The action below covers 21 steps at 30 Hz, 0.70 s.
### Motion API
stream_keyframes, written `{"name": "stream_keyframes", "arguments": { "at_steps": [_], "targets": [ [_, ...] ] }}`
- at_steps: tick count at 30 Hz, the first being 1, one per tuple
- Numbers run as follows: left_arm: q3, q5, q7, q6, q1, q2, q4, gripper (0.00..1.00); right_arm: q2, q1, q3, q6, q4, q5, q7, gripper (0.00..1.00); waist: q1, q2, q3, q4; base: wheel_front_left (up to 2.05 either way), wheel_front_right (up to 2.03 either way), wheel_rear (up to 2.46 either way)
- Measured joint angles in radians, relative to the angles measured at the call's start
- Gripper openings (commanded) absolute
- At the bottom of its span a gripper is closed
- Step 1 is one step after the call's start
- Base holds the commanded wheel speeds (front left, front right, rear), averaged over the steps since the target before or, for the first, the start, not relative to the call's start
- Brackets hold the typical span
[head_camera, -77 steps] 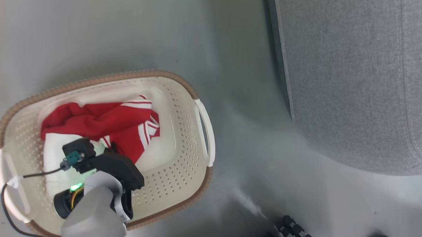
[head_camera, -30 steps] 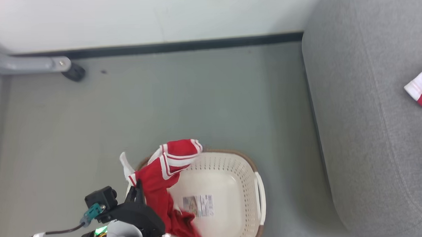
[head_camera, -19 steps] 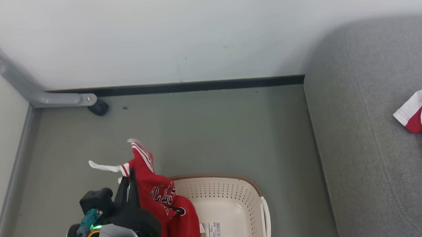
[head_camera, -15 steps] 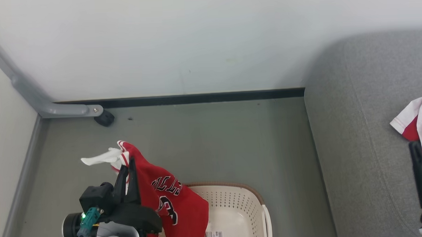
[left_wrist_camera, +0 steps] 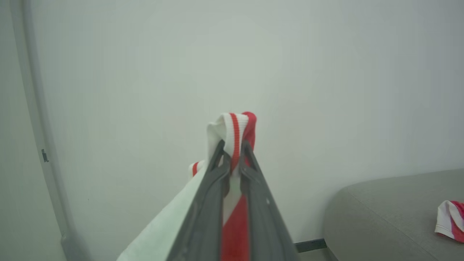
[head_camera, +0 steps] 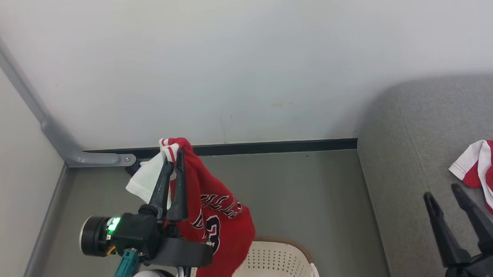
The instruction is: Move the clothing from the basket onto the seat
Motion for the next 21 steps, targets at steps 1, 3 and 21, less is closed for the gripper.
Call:
{"name": "stream_keyframes", "arguments": {
  "at_steps": [1,3,21],
  "targets": [
    [-0.011,0.006,0.000,0.000,-0.003,0.001,-0.009,0.00,0.005,-0.005,0.016,0.000,0.002,-0.004,0.000,1.00,0.0000,0.0000,-0.006,0.002,0.00,0.00,0.00],
    [-0.050,0.007,0.000,0.000,-0.009,0.002,-0.030,0.00,0.020,-0.019,0.065,0.000,0.006,-0.011,0.008,1.00,0.0000,0.0000,-0.020,0.006,0.00,0.00,0.00],
    [-0.141,-0.031,0.178,-0.082,-0.201,0.001,-0.109,0.00,0.102,-0.262,0.498,0.000,0.069,0.001,0.098,1.00,0.0001,0.0002,-0.055,0.072,0.00,0.00,0.00]
  ]
}}
